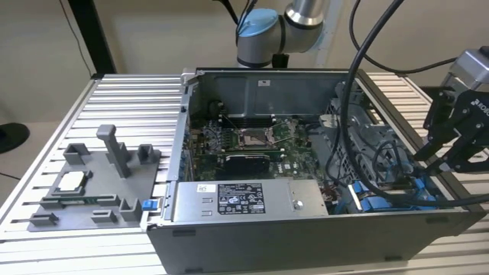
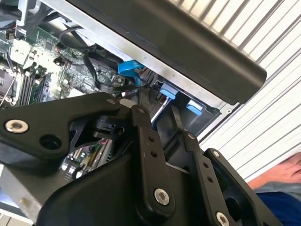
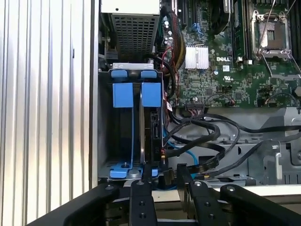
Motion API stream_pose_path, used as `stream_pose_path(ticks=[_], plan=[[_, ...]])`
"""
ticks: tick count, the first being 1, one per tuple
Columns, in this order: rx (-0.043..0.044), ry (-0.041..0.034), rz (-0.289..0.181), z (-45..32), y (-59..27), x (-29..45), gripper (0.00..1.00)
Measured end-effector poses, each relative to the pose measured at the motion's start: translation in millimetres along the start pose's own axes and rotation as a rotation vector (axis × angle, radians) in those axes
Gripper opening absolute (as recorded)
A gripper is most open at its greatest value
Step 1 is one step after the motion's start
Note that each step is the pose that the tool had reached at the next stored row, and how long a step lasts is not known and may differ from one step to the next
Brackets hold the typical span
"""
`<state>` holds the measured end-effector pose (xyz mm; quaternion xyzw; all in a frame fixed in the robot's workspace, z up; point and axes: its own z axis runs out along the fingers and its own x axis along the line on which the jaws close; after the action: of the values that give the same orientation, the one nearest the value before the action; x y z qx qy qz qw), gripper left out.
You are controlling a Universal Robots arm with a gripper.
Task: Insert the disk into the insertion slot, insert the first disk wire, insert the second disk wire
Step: 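Insert the second disk wire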
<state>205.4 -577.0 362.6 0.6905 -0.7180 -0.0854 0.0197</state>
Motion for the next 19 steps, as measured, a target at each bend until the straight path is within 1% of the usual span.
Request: stream_pose_path(ticks=[1,3,7,14,19], plan=[[0.0000,-0.0004,0.000,0.8,-0.3,0.2,1.00],[-0.0002,-0.0037,-0.001,2.0,-0.8,0.3,1.00],[-0.0009,-0.0182,-0.003,4.7,-1.7,0.6,1.00],[-0.0016,-0.0317,-0.005,7.3,-3.5,1.8,1.00],[-0.0017,-0.0351,-0.006,7.5,-3.6,1.8,1.00]])
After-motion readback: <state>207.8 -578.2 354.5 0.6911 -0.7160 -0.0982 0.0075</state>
